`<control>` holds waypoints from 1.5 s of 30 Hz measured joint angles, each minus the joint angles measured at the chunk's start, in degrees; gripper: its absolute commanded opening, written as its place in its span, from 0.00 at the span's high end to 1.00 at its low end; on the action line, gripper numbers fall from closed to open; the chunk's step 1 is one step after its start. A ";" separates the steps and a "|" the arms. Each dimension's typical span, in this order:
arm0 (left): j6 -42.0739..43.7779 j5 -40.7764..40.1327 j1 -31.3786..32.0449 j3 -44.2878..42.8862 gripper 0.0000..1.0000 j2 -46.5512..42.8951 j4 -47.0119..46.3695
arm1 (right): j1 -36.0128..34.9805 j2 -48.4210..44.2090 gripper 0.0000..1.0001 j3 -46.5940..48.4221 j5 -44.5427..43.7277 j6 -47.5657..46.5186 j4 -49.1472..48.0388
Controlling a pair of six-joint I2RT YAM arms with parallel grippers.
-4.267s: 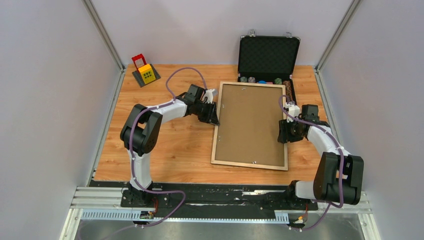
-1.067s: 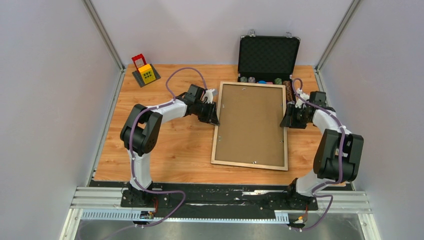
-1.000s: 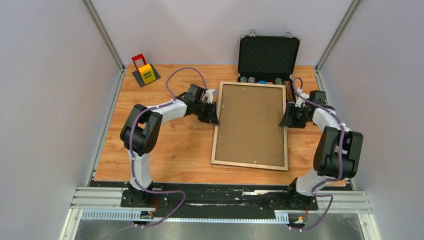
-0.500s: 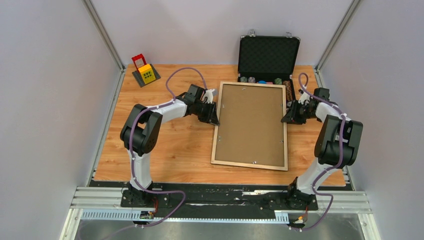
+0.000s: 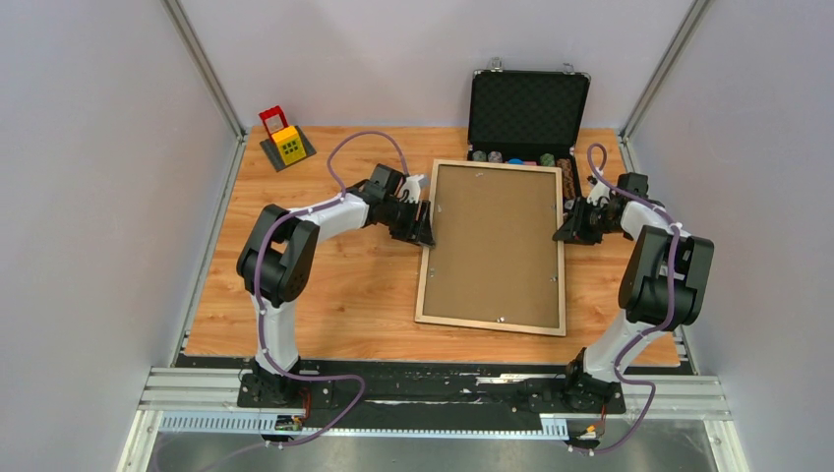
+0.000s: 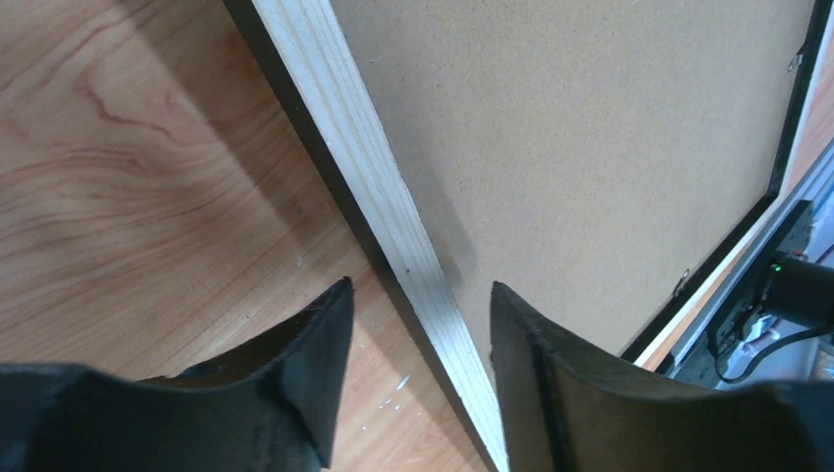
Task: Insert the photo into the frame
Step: Install the photo frame at the center of the board.
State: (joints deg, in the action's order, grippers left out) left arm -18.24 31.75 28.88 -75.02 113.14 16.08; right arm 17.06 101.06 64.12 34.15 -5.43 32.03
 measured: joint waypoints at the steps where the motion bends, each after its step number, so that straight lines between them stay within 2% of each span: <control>1: 0.37 -0.20 0.04 -0.17 0.30 0.00 0.35 | 0.00 0.00 0.97 0.00 0.00 0.00 0.02; 4: 1.18 -0.98 0.20 -0.94 0.20 0.00 1.42 | 0.00 0.00 0.97 0.00 0.02 -0.04 0.00; 8: 2.49 -2.89 0.26 -2.80 0.16 0.00 2.93 | 0.00 0.00 0.98 0.00 0.04 -0.22 -0.02; 21: 5.31 -8.94 0.28 -15.21 0.14 2.47 3.82 | 0.02 0.00 1.00 0.00 0.44 -0.63 -0.15; 34: 2.60 -12.44 0.31 -21.44 0.25 11.08 4.31 | 0.02 0.00 1.00 0.00 0.39 -0.59 -0.17; 45: 0.76 -12.96 1.05 -23.85 0.41 13.40 4.46 | 0.02 0.00 1.00 0.00 0.39 -0.59 -0.17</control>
State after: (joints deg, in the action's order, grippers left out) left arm -17.47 18.79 29.93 -98.87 126.54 20.53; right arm 17.08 101.06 64.12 34.54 -6.02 31.86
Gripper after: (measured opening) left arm 0.628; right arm 0.233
